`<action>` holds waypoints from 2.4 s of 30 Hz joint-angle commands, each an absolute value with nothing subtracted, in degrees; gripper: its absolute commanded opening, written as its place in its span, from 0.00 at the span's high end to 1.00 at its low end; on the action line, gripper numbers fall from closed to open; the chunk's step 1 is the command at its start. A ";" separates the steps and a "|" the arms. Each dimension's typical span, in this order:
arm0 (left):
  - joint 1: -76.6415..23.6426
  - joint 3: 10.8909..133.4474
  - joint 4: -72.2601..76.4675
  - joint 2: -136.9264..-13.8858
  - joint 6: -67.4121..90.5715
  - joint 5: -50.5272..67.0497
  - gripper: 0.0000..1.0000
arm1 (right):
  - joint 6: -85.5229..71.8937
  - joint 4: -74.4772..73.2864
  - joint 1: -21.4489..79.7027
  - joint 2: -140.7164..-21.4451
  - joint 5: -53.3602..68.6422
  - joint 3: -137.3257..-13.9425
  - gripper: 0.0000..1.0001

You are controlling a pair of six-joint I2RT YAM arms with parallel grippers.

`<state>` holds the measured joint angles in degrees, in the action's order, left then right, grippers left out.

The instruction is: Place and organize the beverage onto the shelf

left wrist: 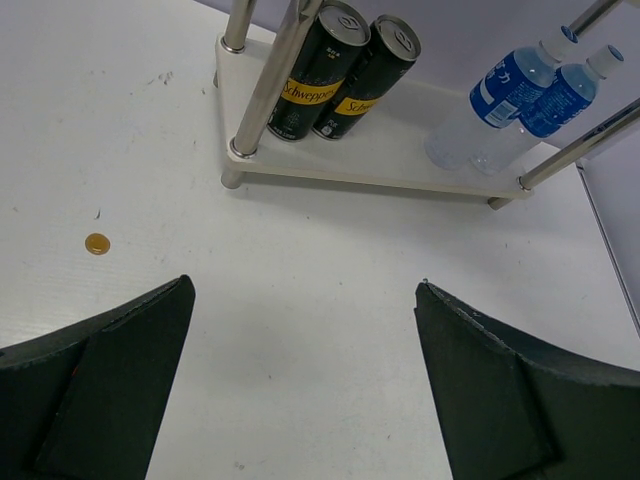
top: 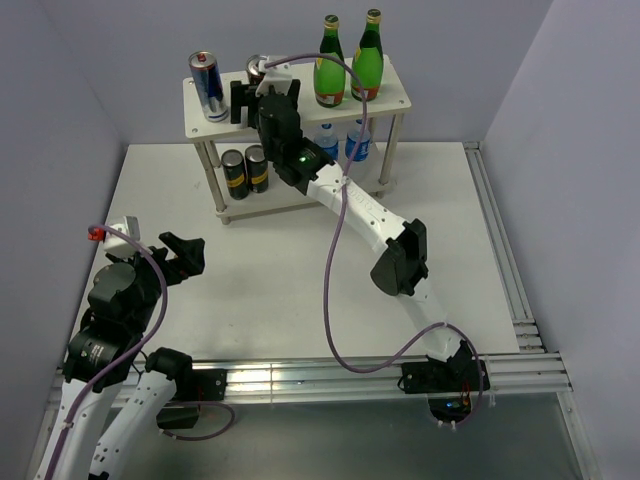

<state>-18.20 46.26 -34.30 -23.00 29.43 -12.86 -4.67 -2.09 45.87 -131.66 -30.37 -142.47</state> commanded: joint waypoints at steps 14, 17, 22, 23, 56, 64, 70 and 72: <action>-15.82 45.88 -31.29 -22.94 27.95 -9.76 0.01 | -5.27 2.64 45.62 -131.75 -30.23 -140.45 0.05; -14.86 45.79 -31.03 -23.03 27.77 -9.23 0.01 | -5.45 2.02 45.79 -130.61 -30.76 -138.70 0.05; -14.59 45.79 -30.85 -22.77 27.69 -9.14 0.01 | -5.27 3.69 45.88 -127.71 -27.34 -134.21 0.05; -14.50 45.70 -30.94 -22.85 27.77 -9.14 0.01 | -5.27 3.52 45.88 -127.53 -26.38 -134.30 0.05; -14.15 45.70 -31.11 -22.50 27.95 -10.02 0.01 | -4.92 4.92 49.13 -118.39 -29.79 -117.88 0.07; -14.15 45.70 -31.20 -22.94 27.95 -10.37 0.01 | -4.83 8.00 51.94 -110.66 -32.69 -106.10 0.07; -14.15 45.79 -31.46 -23.12 28.12 -10.99 0.01 | -6.85 8.35 54.22 -103.11 -36.73 -95.66 0.09; -14.06 45.88 -31.38 -22.77 27.95 -10.64 0.01 | -7.55 8.09 56.42 -98.81 -40.57 -92.13 0.11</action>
<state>-14.50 45.54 -33.28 -22.98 29.15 -10.37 -5.63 7.92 54.17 -105.45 -34.35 -95.37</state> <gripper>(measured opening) 0.994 0.903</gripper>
